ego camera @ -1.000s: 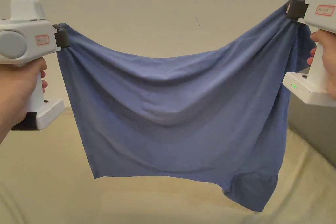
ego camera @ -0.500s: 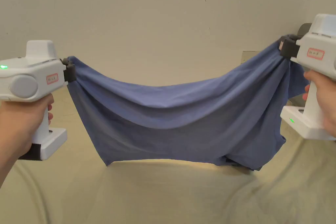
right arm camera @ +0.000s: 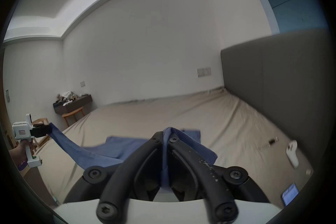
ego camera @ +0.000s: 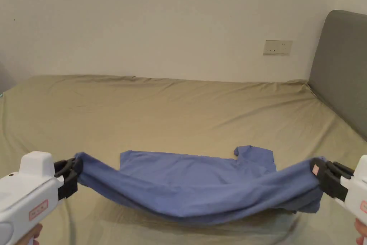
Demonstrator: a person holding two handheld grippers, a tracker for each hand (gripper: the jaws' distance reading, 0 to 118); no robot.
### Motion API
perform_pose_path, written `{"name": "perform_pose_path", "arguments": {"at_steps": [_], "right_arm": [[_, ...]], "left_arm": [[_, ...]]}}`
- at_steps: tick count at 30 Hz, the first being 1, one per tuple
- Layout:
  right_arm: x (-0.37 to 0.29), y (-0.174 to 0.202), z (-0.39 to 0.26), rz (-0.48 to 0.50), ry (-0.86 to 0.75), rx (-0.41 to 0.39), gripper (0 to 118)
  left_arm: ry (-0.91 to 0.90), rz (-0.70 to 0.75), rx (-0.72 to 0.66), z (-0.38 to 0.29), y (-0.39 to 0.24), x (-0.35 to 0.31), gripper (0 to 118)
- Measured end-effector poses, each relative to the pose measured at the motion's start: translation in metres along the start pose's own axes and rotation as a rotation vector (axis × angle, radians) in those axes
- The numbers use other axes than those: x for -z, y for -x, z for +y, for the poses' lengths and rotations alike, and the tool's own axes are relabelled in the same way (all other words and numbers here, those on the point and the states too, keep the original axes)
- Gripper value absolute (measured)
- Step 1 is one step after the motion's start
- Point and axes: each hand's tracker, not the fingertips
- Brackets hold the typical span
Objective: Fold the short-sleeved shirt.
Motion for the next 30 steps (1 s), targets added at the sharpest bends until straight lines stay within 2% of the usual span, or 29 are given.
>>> {"name": "perform_pose_path", "arguments": {"at_steps": [4, 6, 10, 13, 18, 19, 20, 21, 22, 23, 24, 25, 26, 27, 28, 30], "right_arm": [[-0.041, -0.009, -0.06, -0.031, 0.089, -0.035, 6], [-0.059, -0.015, -0.083, -0.009, 0.162, -0.024, 6], [-0.088, -0.019, -0.112, -0.012, 0.239, -0.026, 6], [-0.107, -0.018, -0.13, -0.026, 0.248, -0.082, 6], [-0.115, -0.027, -0.153, -0.064, 0.307, -0.079, 6], [-0.113, -0.029, -0.157, -0.069, 0.328, -0.065, 6], [-0.111, -0.032, -0.161, -0.061, 0.328, -0.058, 8], [-0.11, -0.032, -0.161, -0.062, 0.325, -0.054, 17], [-0.111, -0.031, -0.161, -0.068, 0.308, -0.061, 51], [-0.111, -0.03, -0.16, -0.079, 0.28, -0.075, 90], [-0.113, -0.032, -0.158, -0.083, 0.279, -0.07, 118], [-0.116, -0.033, -0.156, -0.087, 0.271, -0.066, 116], [-0.128, -0.043, -0.151, -0.057, 0.177, -0.048, 115], [-0.137, -0.047, -0.146, -0.064, 0.161, -0.019, 115], [-0.148, -0.038, -0.136, -0.092, 0.145, -0.019, 116], [-0.18, -0.034, -0.124, -0.111, 0.022, -0.067, 118]], "left_arm": [[0.07, -0.026, -0.027, -0.062, -0.001, -0.037, 2], [0.11, -0.03, -0.015, -0.09, -0.005, -0.056, 2], [0.173, -0.025, -0.001, -0.13, -0.01, -0.084, 2], [0.218, -0.003, -0.026, -0.153, -0.01, -0.102, 2], [0.273, 0.009, -0.011, -0.183, -0.005, -0.115, 2], [0.287, 0.015, 0.0, -0.186, -0.005, -0.114, 5], [0.299, 0.03, 0.016, -0.189, -0.006, -0.112, 16], [0.301, 0.048, 0.016, -0.189, -0.007, -0.111, 40], [0.295, 0.053, 0.005, -0.188, -0.006, -0.111, 89], [0.29, 0.05, -0.021, -0.184, -0.007, -0.112, 118], [0.282, 0.058, -0.044, -0.181, -0.008, -0.113, 117], [0.212, 0.062, -0.059, -0.176, -0.005, -0.121, 112], [0.188, 0.045, -0.089, -0.169, -0.004, -0.126, 113], [0.18, 0.045, -0.113, -0.158, -0.006, -0.137, 114], [0.162, 0.058, -0.111, -0.149, -0.008, -0.147, 116], [0.063, 0.09, -0.077, -0.128, -0.018, -0.175, 116]]}}
